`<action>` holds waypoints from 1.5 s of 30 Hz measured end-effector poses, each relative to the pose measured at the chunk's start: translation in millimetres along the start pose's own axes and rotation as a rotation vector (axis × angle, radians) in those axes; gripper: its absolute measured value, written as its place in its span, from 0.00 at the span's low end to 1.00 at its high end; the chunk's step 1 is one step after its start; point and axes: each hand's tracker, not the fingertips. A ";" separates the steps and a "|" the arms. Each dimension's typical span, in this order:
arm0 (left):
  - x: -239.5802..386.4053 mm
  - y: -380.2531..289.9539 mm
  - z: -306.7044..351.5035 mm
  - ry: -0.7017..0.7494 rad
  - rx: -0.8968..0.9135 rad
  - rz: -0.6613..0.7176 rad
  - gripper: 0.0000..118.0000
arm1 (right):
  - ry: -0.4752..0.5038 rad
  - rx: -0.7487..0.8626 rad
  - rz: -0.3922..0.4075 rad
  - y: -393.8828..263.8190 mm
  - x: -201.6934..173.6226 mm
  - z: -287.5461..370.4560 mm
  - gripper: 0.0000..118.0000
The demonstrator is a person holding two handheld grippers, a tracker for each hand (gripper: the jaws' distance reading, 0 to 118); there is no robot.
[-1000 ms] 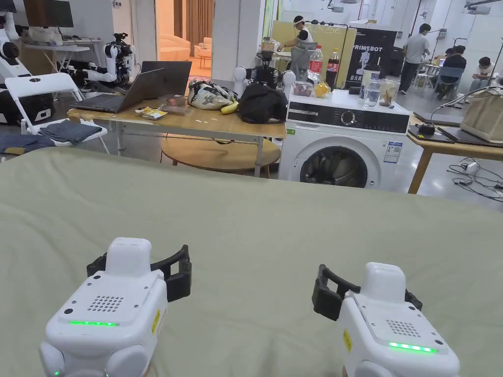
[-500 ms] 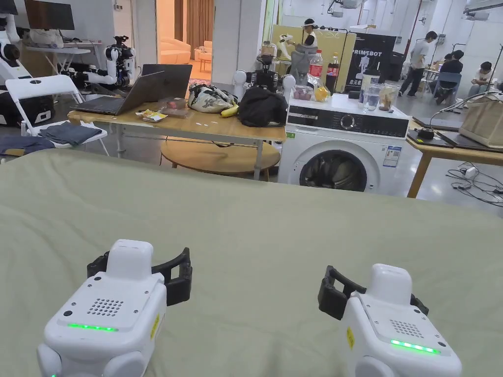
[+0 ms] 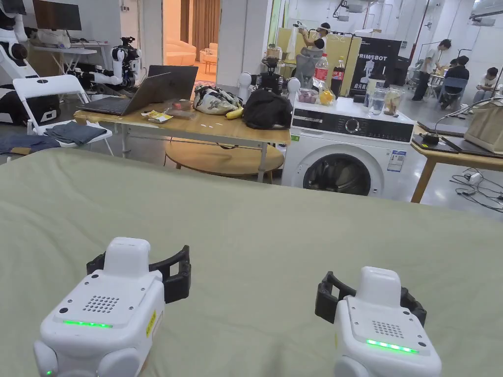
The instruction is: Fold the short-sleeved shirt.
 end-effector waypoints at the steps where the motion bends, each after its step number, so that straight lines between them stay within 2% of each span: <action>1: -0.8 -0.3 -0.3 0.001 -0.001 0.004 0.73 | 0.013 -0.003 -0.011 0.8 0.4 0.1 0.80; 7: -3.0 -0.9 -0.6 0.007 0.000 0.008 0.73 | 0.041 -0.022 -0.073 8.2 2.6 -0.4 0.80; 14: -5.4 -1.6 -0.8 0.017 -0.014 0.032 0.73 | 0.083 -0.050 -0.109 12.4 7.0 -1.7 0.80; 22: -6.6 -0.8 -2.4 -0.005 -0.035 0.068 0.73 | 0.057 -0.044 -0.163 12.1 9.9 0.6 0.80; 36: 3.8 -2.6 -5.9 0.004 -0.036 0.010 0.73 | 0.066 -0.054 -0.178 10.6 15.8 -2.4 0.80; 45: 0.7 -5.2 -8.3 0.007 -0.051 0.015 0.73 | 0.000 -0.067 -0.114 1.6 8.0 -10.5 0.80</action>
